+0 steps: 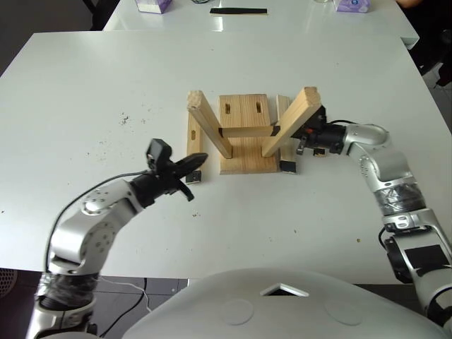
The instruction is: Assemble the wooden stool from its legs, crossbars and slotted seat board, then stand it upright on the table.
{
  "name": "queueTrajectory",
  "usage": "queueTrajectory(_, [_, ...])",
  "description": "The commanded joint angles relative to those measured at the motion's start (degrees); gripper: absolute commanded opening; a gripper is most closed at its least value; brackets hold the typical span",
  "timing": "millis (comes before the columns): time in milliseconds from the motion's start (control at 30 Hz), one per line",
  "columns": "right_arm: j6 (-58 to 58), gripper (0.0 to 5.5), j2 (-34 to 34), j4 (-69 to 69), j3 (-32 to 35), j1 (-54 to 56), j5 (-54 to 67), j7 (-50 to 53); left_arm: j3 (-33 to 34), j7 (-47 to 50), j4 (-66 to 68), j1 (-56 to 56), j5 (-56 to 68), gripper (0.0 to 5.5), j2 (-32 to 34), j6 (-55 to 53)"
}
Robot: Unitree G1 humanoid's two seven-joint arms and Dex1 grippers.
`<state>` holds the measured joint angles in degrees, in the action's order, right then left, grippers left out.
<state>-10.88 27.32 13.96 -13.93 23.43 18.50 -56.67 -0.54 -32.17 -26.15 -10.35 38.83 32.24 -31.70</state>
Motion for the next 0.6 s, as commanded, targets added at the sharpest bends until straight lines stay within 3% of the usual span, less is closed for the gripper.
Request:
queueTrajectory(33, [3.05, 0.02, -2.14, 4.19, -2.71, 1.61, -4.39, -1.67, -5.92, 3.86, 3.83, 3.73, -7.5, 0.0, -4.85, 1.51])
queueTrajectory(267, [5.5, 0.02, -6.92, 7.79, -4.6, 3.08, -7.73, -2.57, -6.44, 3.89, 6.67, 4.42, -12.78, 0.0, -5.36, 1.74])
queueTrajectory(600, [3.25, 0.02, -5.93, -3.71, -8.71, -2.76, -8.09, -8.29, -3.65, 2.17, 9.96, 5.21, -15.97, 0.0, -3.34, 2.32])
